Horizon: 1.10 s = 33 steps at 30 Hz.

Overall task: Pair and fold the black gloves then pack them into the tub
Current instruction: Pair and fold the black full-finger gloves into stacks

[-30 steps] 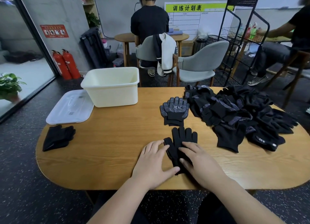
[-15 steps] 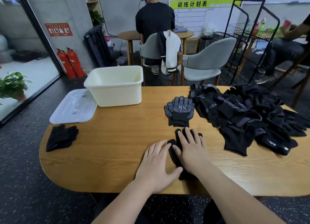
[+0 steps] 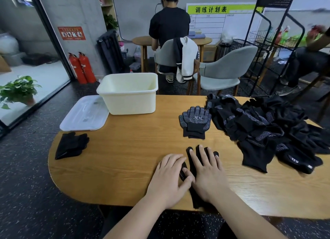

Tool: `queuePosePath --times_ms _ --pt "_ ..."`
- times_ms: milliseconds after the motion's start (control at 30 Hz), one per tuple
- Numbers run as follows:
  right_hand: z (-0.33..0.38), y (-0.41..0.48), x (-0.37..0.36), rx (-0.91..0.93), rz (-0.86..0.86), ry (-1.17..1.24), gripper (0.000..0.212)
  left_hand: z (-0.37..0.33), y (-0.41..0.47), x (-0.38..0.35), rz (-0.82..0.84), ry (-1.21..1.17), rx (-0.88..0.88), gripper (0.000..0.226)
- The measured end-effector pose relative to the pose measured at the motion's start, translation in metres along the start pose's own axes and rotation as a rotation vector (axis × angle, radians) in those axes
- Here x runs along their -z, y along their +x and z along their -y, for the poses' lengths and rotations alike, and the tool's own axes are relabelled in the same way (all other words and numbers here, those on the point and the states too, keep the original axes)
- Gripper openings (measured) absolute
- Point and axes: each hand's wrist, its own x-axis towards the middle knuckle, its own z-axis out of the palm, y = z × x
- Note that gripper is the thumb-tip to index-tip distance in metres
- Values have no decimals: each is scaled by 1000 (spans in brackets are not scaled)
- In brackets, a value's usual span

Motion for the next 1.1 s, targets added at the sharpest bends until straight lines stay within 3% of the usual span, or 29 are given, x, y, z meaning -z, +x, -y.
queuePosePath --times_ms 167,233,333,433,600,700,833,1000,1100 --pt "-15 -3 4 43 -103 214 79 -1 -1 0 1 64 -21 62" --pt "-25 -12 4 28 -155 204 77 -2 0 -1 -1 95 -21 63" --pt "-37 -22 0 52 -75 98 79 -3 1 -2 5 108 -8 65" --pt "-40 -25 -1 80 -97 176 75 -2 -1 -3 -3 108 -4 64" --pt "-48 -34 -4 61 -380 482 38 -4 -8 1 -65 60 -142 54" --pt "-51 -36 -9 97 -387 456 23 -5 -12 1 0 71 -225 56" --pt "-48 -34 -12 133 -370 370 29 -7 -10 2 -5 72 -176 59" --pt "-52 -44 -6 193 -437 520 17 -6 -8 0 -41 34 -118 55" --pt "-49 -46 -5 236 -419 457 14 -5 -9 -1 -62 22 -128 51"
